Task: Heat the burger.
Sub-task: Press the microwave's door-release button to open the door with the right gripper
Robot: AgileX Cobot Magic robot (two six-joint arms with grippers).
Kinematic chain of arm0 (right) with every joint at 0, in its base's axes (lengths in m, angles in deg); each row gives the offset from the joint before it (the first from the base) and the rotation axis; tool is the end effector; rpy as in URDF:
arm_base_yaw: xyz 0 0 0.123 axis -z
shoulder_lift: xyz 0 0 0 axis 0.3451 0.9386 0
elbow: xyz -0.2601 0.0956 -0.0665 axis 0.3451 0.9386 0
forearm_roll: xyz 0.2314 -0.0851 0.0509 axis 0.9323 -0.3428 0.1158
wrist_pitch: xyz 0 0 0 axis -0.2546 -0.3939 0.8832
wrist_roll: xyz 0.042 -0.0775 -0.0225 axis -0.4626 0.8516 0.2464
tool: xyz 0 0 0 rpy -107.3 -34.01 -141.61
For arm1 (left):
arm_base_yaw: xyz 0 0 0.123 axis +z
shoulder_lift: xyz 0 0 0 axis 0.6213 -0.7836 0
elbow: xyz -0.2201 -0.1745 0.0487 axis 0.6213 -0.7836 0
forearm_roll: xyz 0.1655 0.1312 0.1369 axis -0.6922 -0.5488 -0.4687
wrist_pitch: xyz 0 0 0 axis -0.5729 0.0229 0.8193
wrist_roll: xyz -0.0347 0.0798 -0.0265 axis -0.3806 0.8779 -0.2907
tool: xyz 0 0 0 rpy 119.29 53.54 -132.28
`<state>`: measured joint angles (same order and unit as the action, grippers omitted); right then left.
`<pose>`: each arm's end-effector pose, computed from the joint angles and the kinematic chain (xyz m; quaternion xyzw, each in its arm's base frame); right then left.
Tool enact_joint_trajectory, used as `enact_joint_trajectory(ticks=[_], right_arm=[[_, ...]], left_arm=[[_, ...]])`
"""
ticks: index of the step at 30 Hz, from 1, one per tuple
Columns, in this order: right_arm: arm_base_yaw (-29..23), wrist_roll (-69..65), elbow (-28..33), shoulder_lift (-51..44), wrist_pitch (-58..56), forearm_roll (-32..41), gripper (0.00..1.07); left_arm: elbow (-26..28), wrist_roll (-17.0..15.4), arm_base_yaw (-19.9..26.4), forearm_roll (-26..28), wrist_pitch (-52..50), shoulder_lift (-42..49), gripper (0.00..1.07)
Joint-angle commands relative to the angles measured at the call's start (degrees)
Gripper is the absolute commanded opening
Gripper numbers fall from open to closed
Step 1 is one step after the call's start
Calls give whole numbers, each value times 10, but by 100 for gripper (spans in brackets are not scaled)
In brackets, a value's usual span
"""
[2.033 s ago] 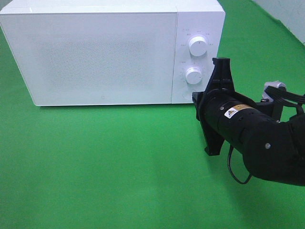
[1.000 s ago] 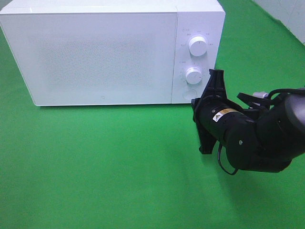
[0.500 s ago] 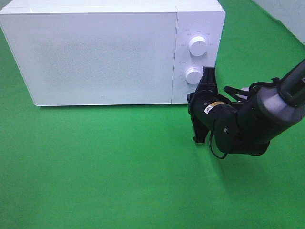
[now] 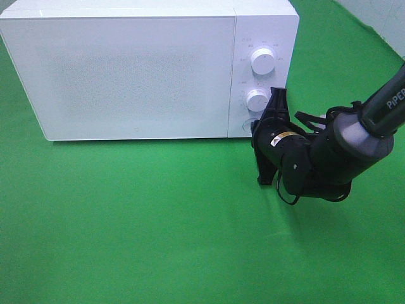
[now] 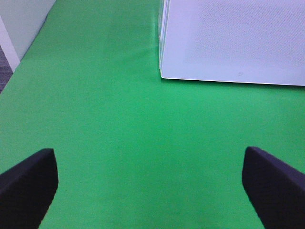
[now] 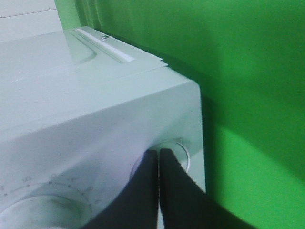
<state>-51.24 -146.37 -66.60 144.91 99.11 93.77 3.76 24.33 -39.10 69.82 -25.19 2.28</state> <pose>0.3318 0.1560 0.0733 0.5912 0.5723 0.4407 0.3589 -0.0054 -0.0024 0.2787 -0.0074 0.8484 -0.0269 0.5286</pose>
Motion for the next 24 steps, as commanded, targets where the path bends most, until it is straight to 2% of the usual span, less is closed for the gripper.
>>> enact_joint_trajectory(ticks=[1,7,16,24], right_arm=[[5,14,-9,2,5,-2,0],[5,13,-23,17,17,-3,0],[5,22,-25,17,111,-2,0],[5,30,-36,17,141,12,0]], left_arm=[[-1,1,1,-1,-5,13,97],[-1,1,1,-1,-5,13,97],[-1,1,1,-1,-5,13,97],[-1,1,1,-1,-5,13,97]])
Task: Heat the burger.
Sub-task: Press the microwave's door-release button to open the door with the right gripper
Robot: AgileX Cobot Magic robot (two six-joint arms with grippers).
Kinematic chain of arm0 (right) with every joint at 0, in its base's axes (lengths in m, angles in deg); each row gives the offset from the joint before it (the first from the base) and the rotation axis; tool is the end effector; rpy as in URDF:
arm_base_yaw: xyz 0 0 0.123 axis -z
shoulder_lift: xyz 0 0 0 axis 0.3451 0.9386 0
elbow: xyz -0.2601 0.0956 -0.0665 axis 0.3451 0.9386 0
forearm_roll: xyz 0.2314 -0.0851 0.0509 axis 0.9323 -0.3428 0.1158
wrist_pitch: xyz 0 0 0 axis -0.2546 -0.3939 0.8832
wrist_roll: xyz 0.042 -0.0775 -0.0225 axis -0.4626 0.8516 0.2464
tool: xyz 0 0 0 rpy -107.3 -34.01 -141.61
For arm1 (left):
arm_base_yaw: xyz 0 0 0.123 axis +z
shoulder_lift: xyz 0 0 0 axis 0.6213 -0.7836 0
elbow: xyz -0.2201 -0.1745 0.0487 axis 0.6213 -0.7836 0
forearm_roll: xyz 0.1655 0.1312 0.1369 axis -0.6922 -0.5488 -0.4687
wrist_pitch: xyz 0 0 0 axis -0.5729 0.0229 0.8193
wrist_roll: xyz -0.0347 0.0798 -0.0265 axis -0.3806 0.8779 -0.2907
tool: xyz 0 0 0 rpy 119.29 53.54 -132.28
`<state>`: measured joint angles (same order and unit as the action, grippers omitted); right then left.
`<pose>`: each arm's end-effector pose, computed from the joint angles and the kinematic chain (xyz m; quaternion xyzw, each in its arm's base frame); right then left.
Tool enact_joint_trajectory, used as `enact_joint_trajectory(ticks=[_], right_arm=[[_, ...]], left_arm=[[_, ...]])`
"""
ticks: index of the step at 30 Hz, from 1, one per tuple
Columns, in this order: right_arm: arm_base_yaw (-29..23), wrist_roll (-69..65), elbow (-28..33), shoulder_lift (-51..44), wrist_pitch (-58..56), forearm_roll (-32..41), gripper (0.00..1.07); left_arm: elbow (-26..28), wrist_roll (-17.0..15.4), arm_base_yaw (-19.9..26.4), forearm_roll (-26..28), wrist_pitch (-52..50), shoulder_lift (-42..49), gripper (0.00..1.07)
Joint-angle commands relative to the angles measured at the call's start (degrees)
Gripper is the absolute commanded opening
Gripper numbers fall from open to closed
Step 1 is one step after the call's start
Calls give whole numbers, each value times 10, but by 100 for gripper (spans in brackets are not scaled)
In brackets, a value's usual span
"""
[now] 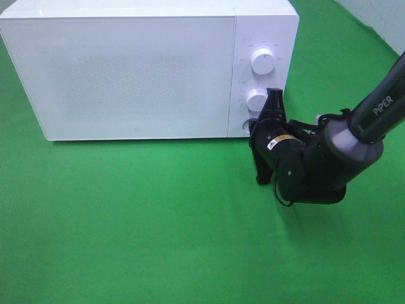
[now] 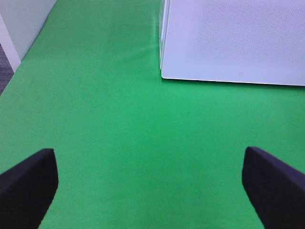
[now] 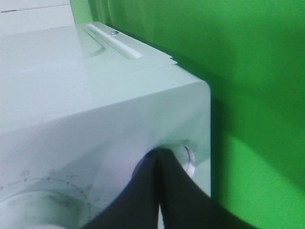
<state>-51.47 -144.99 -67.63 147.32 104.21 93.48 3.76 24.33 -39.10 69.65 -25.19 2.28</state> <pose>0.3359 0.1579 0.0686 0.5684 0.5676 0.4518 0.3881 -0.0054 -0.0022 0.2787 -0.0075 0.8485 -0.0254 0.5286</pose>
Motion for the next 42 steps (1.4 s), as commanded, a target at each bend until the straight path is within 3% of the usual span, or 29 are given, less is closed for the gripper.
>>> enact_joint_trajectory(ticks=[1,10,14,21,32,42], right_arm=[[7,25,-36,-7,92,17,0],[26,62,-77,-7,122,42,0],[37,104,-123,-7,151,36,0],[38,108,-140,-7,169,33,0],[38,107,-139,-9,151,34,0],[25,81,-77,-38,87,29,0]], left_arm=[[-1,1,1,1,-5,13,97],[-1,1,1,1,-5,13,97],[-1,1,1,1,-5,13,97],[-1,1,1,1,-5,13,97],[-1,1,1,1,-5,13,97],[-1,1,1,1,-5,13,97]])
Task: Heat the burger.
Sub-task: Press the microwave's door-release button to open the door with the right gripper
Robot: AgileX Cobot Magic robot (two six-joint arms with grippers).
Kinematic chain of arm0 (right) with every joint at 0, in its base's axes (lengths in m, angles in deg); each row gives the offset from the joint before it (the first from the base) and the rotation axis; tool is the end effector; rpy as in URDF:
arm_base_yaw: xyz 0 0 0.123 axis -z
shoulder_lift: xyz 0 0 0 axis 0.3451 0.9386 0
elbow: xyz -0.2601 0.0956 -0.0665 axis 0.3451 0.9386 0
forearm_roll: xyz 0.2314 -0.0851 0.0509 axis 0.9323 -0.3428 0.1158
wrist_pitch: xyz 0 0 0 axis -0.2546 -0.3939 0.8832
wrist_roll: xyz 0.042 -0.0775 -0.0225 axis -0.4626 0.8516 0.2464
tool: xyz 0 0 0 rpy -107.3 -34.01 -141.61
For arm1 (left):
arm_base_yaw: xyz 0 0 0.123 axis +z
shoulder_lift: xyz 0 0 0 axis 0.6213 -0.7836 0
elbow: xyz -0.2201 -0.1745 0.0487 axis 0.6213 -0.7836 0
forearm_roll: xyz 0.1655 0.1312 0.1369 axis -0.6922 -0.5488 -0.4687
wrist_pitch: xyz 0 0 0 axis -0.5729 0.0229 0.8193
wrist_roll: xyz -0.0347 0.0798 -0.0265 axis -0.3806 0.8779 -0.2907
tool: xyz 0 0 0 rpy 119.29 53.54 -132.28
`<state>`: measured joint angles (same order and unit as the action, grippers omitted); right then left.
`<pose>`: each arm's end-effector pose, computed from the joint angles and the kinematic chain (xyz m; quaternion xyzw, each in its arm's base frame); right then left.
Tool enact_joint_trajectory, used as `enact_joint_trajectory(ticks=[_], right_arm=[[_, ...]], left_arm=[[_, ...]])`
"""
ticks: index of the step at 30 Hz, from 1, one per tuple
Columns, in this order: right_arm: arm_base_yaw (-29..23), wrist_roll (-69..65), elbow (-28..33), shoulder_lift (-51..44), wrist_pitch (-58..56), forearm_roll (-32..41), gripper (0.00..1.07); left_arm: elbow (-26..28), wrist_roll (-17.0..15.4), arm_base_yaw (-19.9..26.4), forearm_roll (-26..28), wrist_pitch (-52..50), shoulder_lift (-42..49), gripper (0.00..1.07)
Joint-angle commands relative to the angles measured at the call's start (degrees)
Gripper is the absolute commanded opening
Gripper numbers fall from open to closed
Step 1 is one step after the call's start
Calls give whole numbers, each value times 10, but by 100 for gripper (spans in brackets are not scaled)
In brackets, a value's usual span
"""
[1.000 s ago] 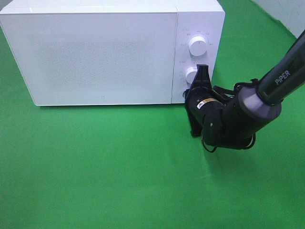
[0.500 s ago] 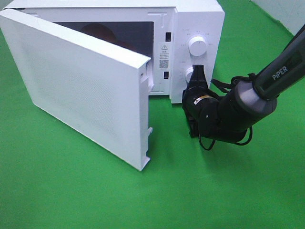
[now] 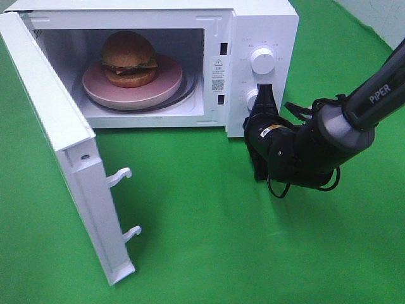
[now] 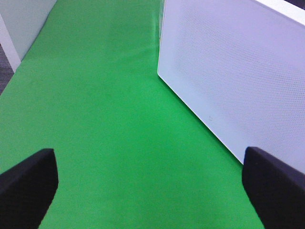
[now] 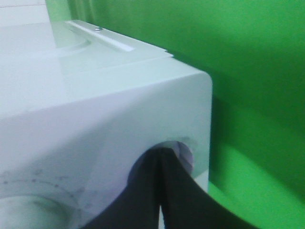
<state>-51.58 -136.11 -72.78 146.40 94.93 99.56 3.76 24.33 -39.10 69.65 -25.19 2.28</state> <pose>0.3511 0.1662 0.0759 0.5788 0.5909 0.4092 0.3852 -0.0054 -0.0022 0.2787 -0.0075 0.8485 -0.0254 0.5286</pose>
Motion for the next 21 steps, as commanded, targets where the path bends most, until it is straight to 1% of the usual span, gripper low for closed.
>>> enact_joint_trajectory(ticks=[1,2,7,9,12,14,15,16,17,19,20,21], right_arm=[[23,-25,-15,-34,150,-32,0],[18,-37,-2,-38,124,-33,0],[9,-52,14,-46,101,-51,0],[-2,-65,41,-64,61,-65,0],[-3,-64,50,-71,49,-68,0],[-9,-60,82,-96,4,-100,0],[-9,-60,82,-96,4,-100,0],[-9,-60,96,-108,-25,-130,0],[-9,-60,96,-108,-25,-130,0],[-9,-57,115,-131,-68,-166,0],[-9,-57,115,-131,-68,-166,0],[-9,-54,125,-144,-91,-191,0]], left_arm=[[-1,1,1,1,-5,13,97],[-1,1,1,1,-5,13,97],[-1,1,1,1,-5,13,97],[-1,1,1,1,-5,13,97],[-1,1,1,1,-5,13,97],[-1,1,1,1,-5,13,97],[-1,1,1,1,-5,13,97],[-1,1,1,1,-5,13,97],[-1,1,1,1,-5,13,97],[-1,1,1,1,-5,13,97],[-1,1,1,1,-5,13,97],[-1,1,1,1,-5,13,97]])
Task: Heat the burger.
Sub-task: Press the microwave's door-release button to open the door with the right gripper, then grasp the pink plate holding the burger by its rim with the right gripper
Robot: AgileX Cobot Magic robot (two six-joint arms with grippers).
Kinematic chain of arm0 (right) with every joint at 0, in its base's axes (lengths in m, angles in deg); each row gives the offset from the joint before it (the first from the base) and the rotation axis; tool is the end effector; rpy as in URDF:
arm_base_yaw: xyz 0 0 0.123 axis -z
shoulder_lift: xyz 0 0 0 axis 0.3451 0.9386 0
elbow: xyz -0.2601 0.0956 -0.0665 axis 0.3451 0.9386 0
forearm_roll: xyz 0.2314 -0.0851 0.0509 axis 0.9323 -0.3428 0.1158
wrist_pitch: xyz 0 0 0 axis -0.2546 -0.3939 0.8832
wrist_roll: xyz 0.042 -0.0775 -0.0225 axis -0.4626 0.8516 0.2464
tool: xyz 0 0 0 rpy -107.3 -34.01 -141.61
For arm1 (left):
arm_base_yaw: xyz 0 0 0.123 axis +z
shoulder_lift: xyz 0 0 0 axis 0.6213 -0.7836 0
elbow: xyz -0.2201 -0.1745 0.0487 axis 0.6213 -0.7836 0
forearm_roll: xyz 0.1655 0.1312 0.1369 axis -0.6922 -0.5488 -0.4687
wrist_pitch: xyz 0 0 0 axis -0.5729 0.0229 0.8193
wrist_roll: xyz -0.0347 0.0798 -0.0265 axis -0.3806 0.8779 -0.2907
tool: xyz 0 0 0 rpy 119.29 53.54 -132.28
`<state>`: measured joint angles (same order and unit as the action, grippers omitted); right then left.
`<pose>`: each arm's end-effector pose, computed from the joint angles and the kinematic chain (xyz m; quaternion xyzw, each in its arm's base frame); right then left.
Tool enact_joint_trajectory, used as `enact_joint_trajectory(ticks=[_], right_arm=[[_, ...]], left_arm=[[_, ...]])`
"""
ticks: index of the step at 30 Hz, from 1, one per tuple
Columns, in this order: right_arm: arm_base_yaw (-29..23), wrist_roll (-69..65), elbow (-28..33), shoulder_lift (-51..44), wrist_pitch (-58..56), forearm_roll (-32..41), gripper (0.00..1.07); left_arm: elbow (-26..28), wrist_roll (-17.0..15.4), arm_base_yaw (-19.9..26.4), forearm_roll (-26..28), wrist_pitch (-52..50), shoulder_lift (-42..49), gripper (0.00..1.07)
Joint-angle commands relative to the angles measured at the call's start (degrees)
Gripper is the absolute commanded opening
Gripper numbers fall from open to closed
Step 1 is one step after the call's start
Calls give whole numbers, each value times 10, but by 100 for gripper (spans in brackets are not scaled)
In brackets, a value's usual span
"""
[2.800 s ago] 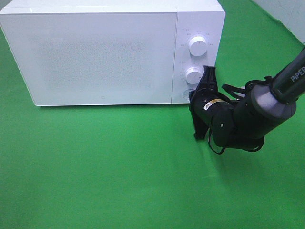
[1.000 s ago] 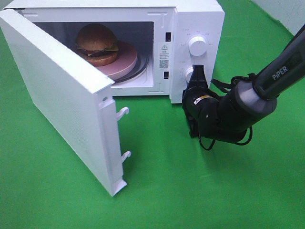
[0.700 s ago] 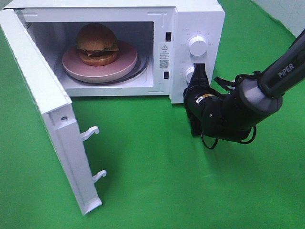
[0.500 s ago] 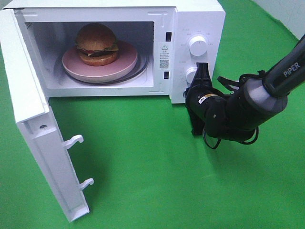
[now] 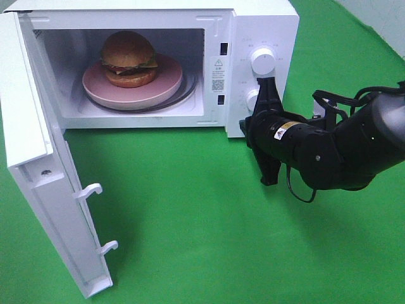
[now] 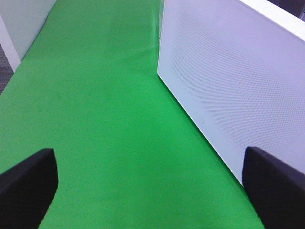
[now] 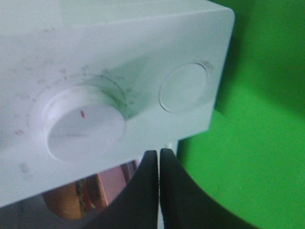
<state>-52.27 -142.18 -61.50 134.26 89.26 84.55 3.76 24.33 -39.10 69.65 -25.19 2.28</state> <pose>0.3065 0.1648 0.1103 0.5176 0.6604 0.4401 0.3198 -0.0054 -0.0022 0.2787 -0.0075 0.8485 -0.0254 0.5286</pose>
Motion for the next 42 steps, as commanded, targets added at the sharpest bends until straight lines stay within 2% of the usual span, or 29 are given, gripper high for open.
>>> enact_joint_trajectory(ticks=[1,4,8,14,19,20,21,28,33,35,36,37,38,39,40,42], right_arm=[[-2,6,12,-23,-34,-41,0],[-2,41,25,-53,-94,-78,0],[-2,101,25,-80,-163,-88,0],[-2,298,22,-145,-301,-91,1],[-2,401,8,-171,-388,-91,1],[-2,458,-6,-177,-441,-91,1],[-2,458,-6,-177,-441,-91,1],[-2,653,-88,-183,-645,-109,3],[-2,749,-128,-183,-721,-117,3],[-2,850,-155,-183,-783,-124,4],[-2,850,-155,-183,-783,-124,4],[-2,920,-172,-183,-815,-126,4],[-2,920,-172,-183,-815,-126,4],[-2,1000,-186,-183,-846,-129,5],[-2,1000,-186,-183,-846,-129,5],[-2,1146,-209,-183,-876,-139,6]], left_arm=[[-1,1,1,1,-5,13,97],[-1,1,1,1,-5,13,97],[-1,1,1,1,-5,13,97],[-1,1,1,1,-5,13,97],[-1,1,1,1,-5,13,97],[-1,1,1,1,-5,13,97],[-1,1,1,1,-5,13,97],[-1,1,1,1,-5,13,97],[-1,1,1,1,-5,13,97],[-1,1,1,1,-5,13,97],[-1,1,1,1,-5,13,97],[-1,1,1,1,-5,13,97],[-1,1,1,1,-5,13,97],[-1,1,1,1,-5,13,97],[-1,1,1,1,-5,13,97],[-1,1,1,1,-5,13,97]])
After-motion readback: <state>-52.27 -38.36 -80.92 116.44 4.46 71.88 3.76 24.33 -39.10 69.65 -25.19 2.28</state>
